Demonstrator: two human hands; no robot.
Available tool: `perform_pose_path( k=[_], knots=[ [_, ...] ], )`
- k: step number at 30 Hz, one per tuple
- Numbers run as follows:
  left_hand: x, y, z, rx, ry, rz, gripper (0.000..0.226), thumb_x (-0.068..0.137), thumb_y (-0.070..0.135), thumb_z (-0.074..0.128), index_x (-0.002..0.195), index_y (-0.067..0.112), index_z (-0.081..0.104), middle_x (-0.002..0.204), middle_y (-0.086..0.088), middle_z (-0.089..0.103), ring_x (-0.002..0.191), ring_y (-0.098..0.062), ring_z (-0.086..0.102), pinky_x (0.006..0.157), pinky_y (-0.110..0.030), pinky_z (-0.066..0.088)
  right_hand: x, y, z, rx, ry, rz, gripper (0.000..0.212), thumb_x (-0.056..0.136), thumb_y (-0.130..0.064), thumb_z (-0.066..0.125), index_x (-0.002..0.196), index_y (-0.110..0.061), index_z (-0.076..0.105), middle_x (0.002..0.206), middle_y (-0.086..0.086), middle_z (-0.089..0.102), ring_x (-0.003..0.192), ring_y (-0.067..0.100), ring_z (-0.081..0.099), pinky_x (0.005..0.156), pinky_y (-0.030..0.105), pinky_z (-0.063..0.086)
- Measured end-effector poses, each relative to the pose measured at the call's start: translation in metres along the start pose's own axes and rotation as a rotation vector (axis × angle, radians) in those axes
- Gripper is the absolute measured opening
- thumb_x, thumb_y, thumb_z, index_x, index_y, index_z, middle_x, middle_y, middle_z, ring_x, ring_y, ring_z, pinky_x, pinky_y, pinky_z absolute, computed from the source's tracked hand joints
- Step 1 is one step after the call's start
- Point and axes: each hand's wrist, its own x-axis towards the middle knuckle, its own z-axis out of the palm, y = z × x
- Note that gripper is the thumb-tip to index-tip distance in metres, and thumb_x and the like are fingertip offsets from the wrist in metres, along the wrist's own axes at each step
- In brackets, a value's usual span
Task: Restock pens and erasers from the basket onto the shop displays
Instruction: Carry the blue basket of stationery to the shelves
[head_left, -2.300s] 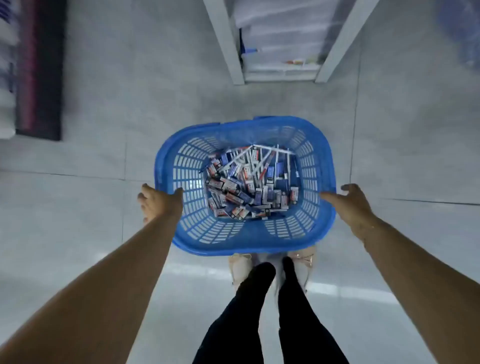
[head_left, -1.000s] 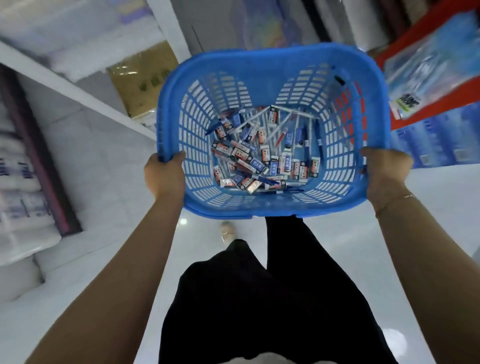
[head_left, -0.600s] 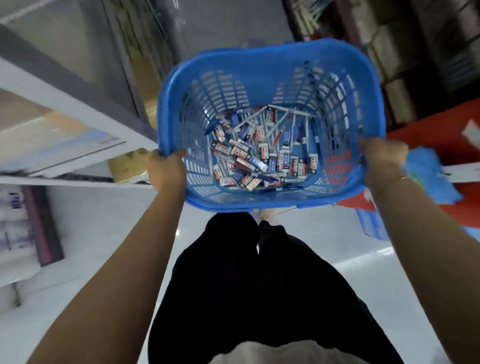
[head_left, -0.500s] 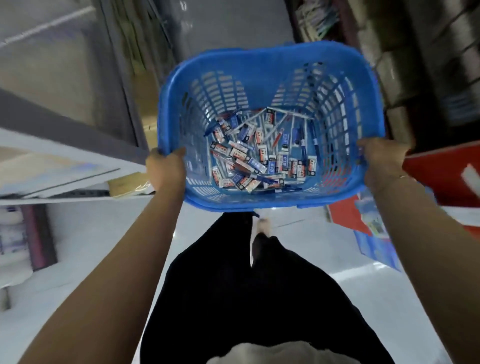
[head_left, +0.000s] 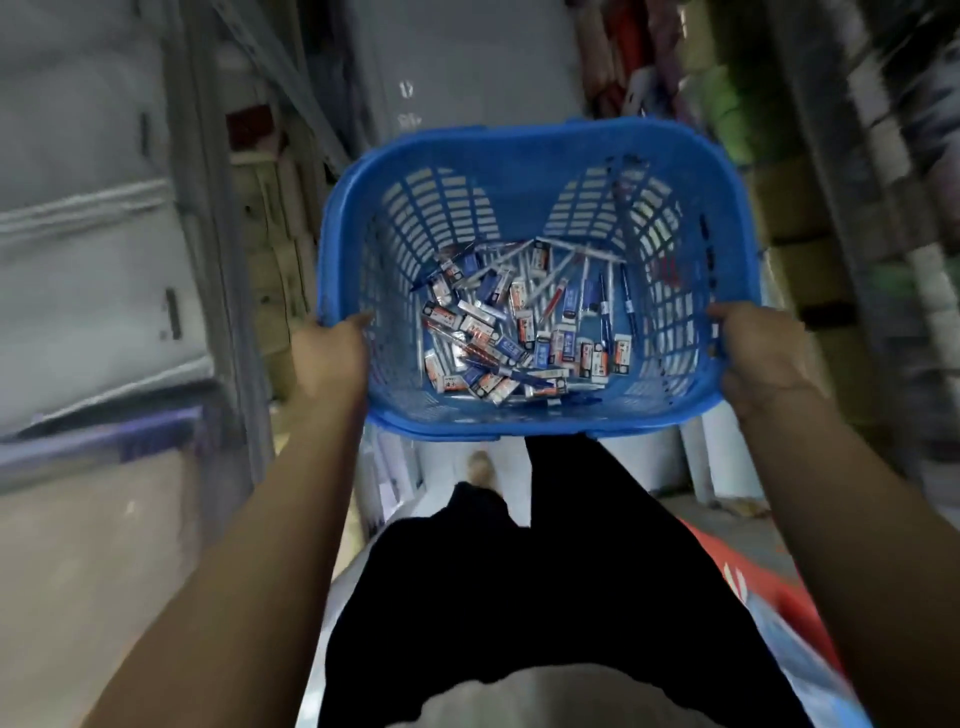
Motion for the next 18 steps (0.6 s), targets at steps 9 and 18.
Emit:
perform_pose_path(
  k=[9,18],
  knots=[
    [0.089,0.142,0.086,-0.089,0.083,-0.058,0.037,0.067,0.027,0.075,0.099,0.009,0.066,0.076,0.001,0.061,0.071,-0.021,0.06,0.065,-0.027,0.048,0.122,-0.169,0.115,0.0,-0.042,-0.029,0.009,0.068,-0.008,0.069,0.068,-0.01,0.059,0.07,0.003,0.062,0.052,0.014,0.055,0.053,0.033,0.051],
    [0.219,0.275,0.152,-0.115,0.147,-0.019,0.025,0.07,0.022,0.071,0.092,0.014,0.063,0.071,0.004,0.06,0.065,-0.015,0.059,0.049,-0.022,0.043,0.198,-0.321,0.264,-0.011,-0.153,-0.082,0.017,0.072,-0.009,0.066,0.062,-0.014,0.054,0.061,-0.003,0.055,0.047,0.012,0.051,0.043,0.024,0.046]
  ],
)
